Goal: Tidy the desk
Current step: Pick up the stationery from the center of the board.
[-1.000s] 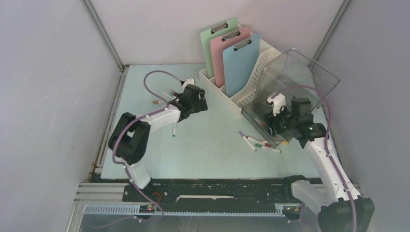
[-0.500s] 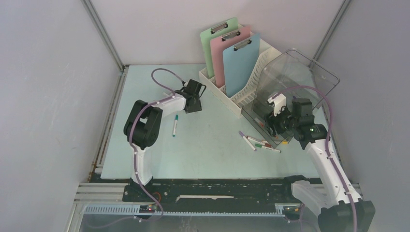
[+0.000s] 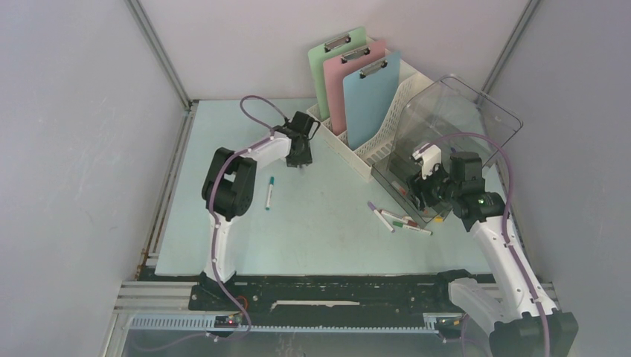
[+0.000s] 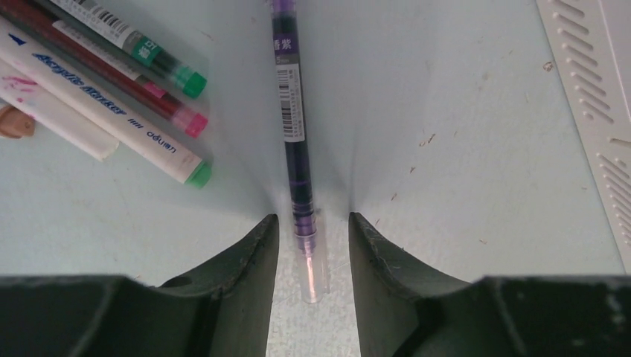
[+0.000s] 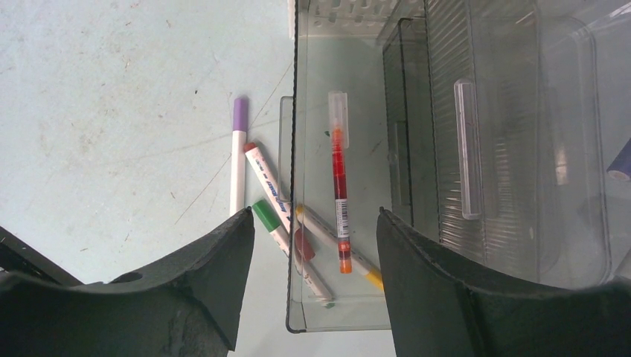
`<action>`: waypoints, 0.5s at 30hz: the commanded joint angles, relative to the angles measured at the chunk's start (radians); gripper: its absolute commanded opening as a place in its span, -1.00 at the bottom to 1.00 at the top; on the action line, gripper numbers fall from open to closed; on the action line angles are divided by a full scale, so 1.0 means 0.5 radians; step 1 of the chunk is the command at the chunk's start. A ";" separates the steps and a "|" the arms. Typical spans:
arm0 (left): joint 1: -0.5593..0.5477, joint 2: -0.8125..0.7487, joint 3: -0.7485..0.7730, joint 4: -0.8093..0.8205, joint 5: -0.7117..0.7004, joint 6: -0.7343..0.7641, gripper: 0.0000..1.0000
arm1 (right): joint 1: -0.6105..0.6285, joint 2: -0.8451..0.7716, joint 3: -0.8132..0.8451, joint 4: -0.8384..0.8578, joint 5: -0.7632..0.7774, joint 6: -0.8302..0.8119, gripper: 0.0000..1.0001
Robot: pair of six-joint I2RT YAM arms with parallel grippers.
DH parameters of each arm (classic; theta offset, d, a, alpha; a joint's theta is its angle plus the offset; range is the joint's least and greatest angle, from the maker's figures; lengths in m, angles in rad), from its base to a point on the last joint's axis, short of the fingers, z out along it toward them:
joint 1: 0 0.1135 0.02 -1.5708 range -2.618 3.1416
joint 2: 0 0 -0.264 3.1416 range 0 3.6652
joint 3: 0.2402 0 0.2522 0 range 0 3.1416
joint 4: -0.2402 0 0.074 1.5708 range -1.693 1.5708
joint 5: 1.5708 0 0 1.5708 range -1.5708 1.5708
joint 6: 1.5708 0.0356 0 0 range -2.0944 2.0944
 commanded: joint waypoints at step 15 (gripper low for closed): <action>0.010 0.123 0.177 -0.346 0.118 0.203 -0.76 | 0.012 -0.091 0.002 0.003 -0.056 -0.025 0.38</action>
